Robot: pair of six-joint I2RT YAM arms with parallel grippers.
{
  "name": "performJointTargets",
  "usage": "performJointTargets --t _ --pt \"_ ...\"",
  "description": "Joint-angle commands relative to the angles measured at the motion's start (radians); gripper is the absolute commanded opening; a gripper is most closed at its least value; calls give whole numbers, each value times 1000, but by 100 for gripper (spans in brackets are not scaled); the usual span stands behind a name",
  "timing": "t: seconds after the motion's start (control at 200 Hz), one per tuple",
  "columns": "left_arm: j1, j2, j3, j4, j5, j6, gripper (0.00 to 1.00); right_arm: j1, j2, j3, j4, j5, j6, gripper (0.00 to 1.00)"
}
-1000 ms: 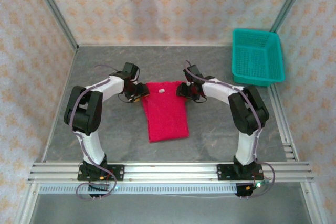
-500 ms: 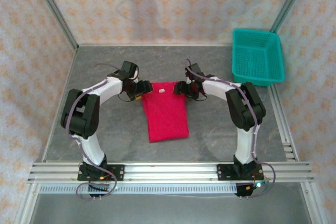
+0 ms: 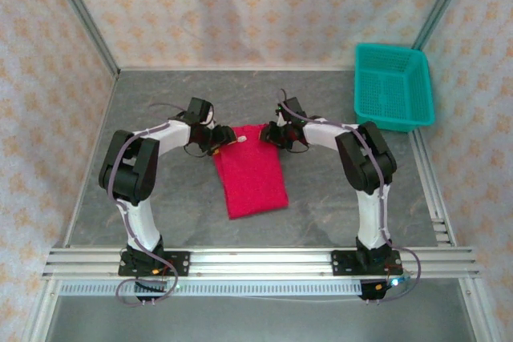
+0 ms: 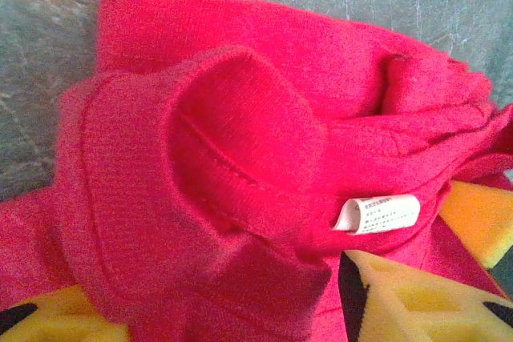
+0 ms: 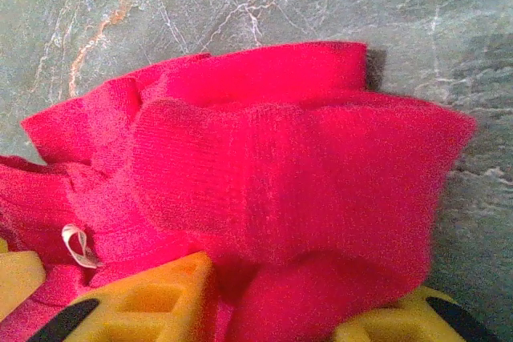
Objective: Fold the inside-out t-shirt
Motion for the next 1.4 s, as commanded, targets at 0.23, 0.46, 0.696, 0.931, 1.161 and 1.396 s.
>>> performJointTargets --t 0.23,0.46,0.696,0.931,1.161,1.396 --pt "-2 82 9 50 44 -20 16 2 9 4 55 -25 17 0" --pt "-2 33 62 -21 37 4 0 -24 -81 -60 66 -7 14 0" --pt "-2 -78 118 -162 -32 65 71 -26 -104 -48 31 -1 -6 0" --pt "37 -164 77 -271 -155 111 74 -26 -94 -44 17 -1 -15 0" --pt "39 -92 19 -182 -136 124 75 -26 -96 -32 7 -2 -18 0" --pt "33 -9 0 -8 -40 32 69 -26 -92 -39 12 -10 -13 0"
